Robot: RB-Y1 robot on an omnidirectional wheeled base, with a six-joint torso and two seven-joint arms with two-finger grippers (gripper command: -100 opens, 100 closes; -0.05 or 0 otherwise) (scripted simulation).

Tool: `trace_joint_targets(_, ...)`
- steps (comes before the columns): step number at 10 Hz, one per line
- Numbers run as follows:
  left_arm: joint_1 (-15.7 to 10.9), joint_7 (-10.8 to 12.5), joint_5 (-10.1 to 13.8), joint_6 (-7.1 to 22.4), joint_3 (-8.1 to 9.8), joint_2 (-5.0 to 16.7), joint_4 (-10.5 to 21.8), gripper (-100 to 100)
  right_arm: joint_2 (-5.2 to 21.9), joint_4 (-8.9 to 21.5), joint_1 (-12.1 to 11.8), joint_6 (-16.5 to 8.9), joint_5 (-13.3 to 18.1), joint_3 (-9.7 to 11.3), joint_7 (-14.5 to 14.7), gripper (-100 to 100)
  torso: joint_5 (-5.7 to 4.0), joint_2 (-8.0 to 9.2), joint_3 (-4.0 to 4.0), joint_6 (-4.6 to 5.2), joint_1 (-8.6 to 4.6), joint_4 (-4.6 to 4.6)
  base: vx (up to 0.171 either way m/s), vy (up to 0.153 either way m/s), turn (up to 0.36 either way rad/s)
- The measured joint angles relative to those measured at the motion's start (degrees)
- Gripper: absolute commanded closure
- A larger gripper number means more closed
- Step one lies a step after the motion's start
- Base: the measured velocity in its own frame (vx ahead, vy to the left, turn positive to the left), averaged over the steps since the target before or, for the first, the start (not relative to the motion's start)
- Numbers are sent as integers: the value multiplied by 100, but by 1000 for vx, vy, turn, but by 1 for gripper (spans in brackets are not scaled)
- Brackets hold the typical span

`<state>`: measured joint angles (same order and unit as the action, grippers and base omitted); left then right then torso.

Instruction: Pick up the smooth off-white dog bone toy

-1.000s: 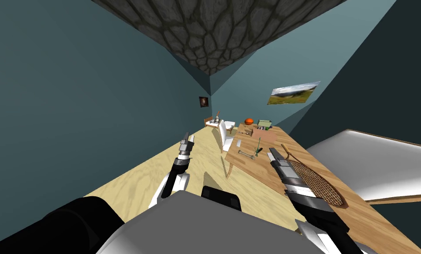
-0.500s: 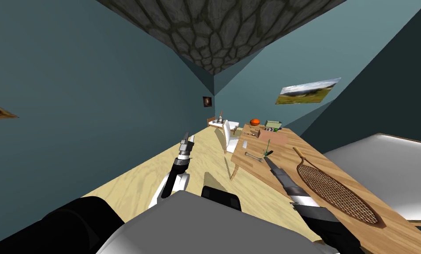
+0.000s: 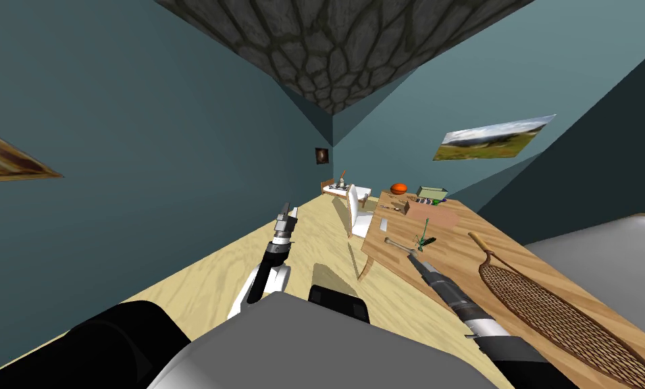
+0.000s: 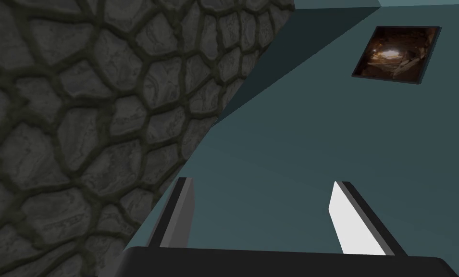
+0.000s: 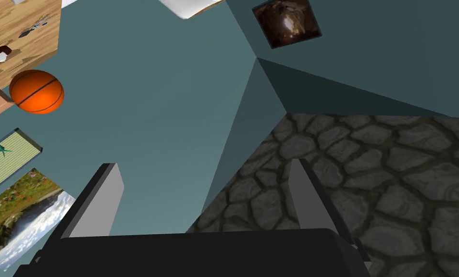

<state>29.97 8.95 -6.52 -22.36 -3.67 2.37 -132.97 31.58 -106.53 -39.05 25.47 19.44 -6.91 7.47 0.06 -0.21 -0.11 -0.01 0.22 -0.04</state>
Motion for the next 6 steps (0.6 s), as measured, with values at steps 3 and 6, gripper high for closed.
trace_joint_targets(3, 0, 0, 0, 0, 0, 0, 0, 0, 334, 528, -69, 34, 431, 74, 255, -100, 0, -11, -6, -1, 1, -2, 81, 67, 95)
trace_joint_targets(6, 1, 0, 0, 0, 0, 0, 0, 0, 712, 1024, -258, 112, 875, 73, 491, -100, 1, -14, -8, 0, 6, -3, 94, 73, 94)
